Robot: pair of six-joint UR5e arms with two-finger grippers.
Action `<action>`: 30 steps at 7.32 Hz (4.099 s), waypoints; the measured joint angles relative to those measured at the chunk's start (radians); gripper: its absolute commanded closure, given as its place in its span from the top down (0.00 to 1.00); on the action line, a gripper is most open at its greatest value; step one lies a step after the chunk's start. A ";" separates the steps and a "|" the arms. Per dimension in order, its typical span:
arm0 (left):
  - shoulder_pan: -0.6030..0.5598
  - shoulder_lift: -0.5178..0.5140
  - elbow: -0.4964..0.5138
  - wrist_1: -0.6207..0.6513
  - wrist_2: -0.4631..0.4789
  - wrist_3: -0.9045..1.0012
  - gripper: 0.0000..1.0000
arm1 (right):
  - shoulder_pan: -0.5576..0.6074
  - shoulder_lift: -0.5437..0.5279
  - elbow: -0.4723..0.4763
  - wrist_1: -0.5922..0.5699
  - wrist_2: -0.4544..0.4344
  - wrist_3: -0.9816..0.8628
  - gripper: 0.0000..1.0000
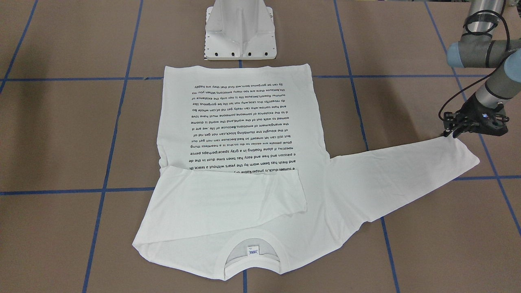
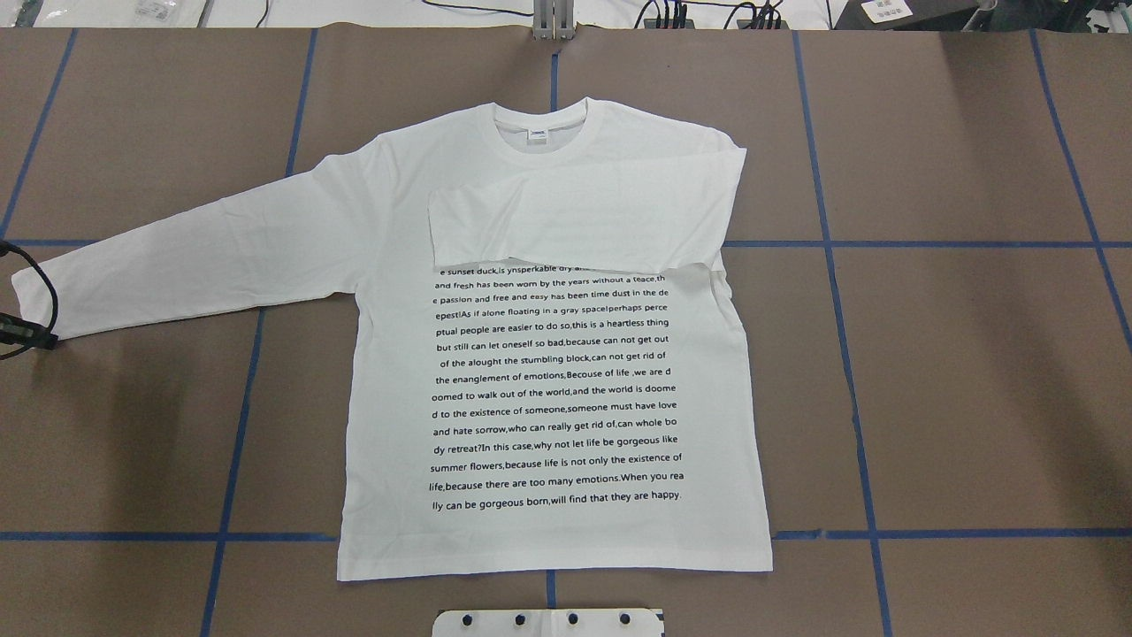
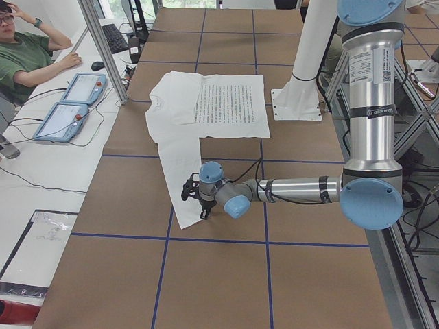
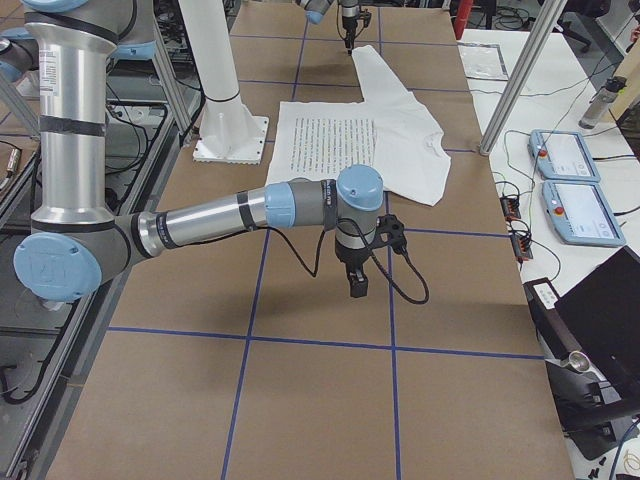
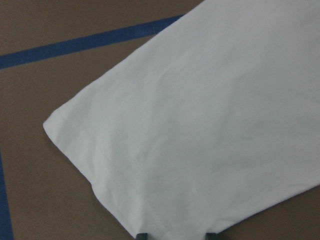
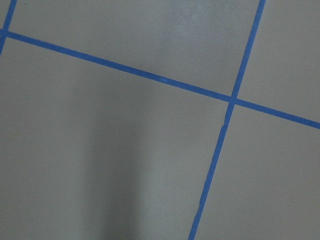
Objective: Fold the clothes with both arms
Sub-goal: 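Lower the left gripper to the cuff of the other sleeve and grasp, then lift the sleeve with the left gripper and fold it across the shirt, then release the sleeve and raise the left gripper while the right arm moves in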
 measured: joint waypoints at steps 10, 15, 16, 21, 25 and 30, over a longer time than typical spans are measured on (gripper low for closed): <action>-0.160 -0.352 -0.334 0.432 -0.201 -0.110 0.00 | 0.000 0.003 0.011 -0.007 0.003 0.003 1.00; 0.005 -0.728 -0.313 0.473 -0.131 -0.487 0.00 | 0.000 0.008 0.007 -0.010 0.005 0.004 1.00; 0.076 -0.781 -0.292 0.473 -0.062 -0.555 0.00 | 0.000 0.008 0.006 -0.010 0.005 0.005 1.00; 0.361 -0.971 -0.028 0.329 0.155 -0.676 0.91 | 0.000 0.000 0.004 -0.009 0.005 0.006 1.00; 0.469 -1.062 0.156 0.229 0.179 -0.729 1.00 | 0.000 0.003 0.007 -0.009 0.004 0.012 1.00; 0.385 -0.875 -0.151 0.528 0.125 -0.498 1.00 | -0.168 0.218 0.010 -0.002 -0.009 0.351 1.00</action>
